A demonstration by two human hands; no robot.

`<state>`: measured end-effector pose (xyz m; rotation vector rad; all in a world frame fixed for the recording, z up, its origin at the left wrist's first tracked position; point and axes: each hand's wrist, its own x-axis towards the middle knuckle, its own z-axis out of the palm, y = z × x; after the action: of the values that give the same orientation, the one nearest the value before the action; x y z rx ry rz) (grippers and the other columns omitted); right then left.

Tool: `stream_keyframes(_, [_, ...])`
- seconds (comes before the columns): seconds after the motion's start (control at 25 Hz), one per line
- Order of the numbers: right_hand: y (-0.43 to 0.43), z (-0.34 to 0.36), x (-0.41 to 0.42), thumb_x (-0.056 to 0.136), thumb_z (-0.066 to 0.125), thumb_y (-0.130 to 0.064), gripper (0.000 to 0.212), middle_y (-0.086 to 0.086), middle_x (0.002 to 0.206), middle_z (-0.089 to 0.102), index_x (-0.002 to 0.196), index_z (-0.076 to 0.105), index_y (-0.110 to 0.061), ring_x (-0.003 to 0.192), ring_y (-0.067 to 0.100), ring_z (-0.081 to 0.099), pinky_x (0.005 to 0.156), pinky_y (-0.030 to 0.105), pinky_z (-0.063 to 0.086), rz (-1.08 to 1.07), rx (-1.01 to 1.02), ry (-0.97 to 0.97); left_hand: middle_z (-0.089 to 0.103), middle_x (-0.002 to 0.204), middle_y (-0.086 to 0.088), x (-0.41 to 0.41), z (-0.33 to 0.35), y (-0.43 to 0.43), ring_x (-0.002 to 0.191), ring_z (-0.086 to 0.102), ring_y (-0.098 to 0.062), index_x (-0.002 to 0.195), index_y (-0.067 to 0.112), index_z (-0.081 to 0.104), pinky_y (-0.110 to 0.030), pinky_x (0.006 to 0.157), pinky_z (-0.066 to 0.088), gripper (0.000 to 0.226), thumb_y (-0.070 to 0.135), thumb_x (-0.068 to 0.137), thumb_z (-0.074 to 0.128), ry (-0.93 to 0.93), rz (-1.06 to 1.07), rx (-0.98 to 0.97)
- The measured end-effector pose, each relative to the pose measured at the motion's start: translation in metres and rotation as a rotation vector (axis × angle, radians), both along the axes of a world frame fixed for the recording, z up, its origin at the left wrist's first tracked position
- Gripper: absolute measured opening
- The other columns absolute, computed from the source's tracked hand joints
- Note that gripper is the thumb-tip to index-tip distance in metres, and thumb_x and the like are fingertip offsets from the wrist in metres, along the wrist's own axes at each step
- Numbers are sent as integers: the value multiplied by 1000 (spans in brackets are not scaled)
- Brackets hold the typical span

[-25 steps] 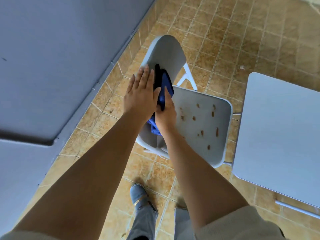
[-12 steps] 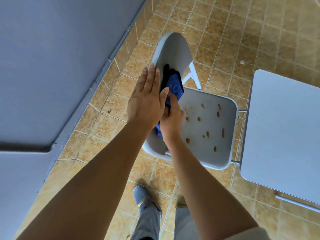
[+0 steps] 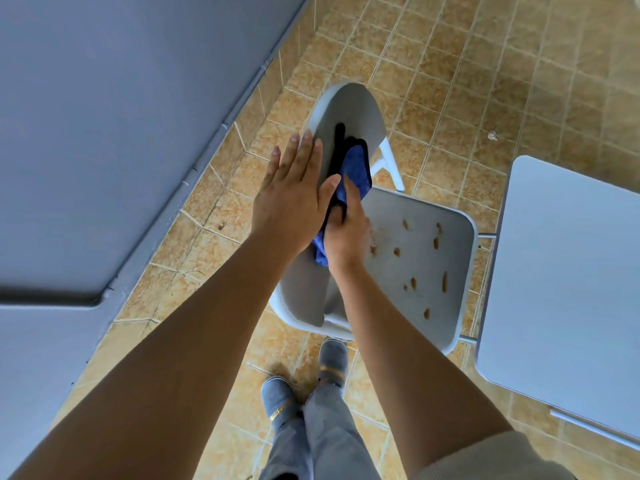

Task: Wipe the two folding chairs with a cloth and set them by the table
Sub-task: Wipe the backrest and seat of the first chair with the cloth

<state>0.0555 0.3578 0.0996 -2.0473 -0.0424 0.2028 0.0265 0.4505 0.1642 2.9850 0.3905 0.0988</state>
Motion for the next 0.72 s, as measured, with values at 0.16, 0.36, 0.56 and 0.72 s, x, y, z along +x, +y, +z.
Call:
stream_keyframes(0.16, [-23,-23,-15,90,36,-15,53,10,117,65,140,41,-31,90,31,59,82,35,48,30,-26,41,-1,161,-6,29,-1,12,149,-2,-21,152,11,2,-36,121,-1,68,48,96,4,25,-14,-19])
stream_keyframes(0.36, [11,-4,64,91,35,-18,53,8,119,65,142,38,-31,94,32,60,87,44,48,-31,-49,70,-1,161,-8,27,-4,10,149,-2,-20,152,10,-1,-35,121,-1,67,47,97,3,8,14,-2])
stream_keyframes(0.56, [2,-17,9,85,30,-23,55,16,116,66,137,47,-30,80,36,61,73,42,50,47,-22,-173,4,161,-10,26,-3,10,149,3,-21,152,8,4,-36,121,3,69,48,96,-1,-26,35,-16])
stream_keyframes(0.72, [-13,-29,49,92,40,-13,51,15,116,65,141,43,-29,94,35,61,81,32,45,-18,-153,79,6,161,-10,28,-3,11,148,5,-21,152,8,5,-36,121,4,67,47,97,3,-31,40,-40])
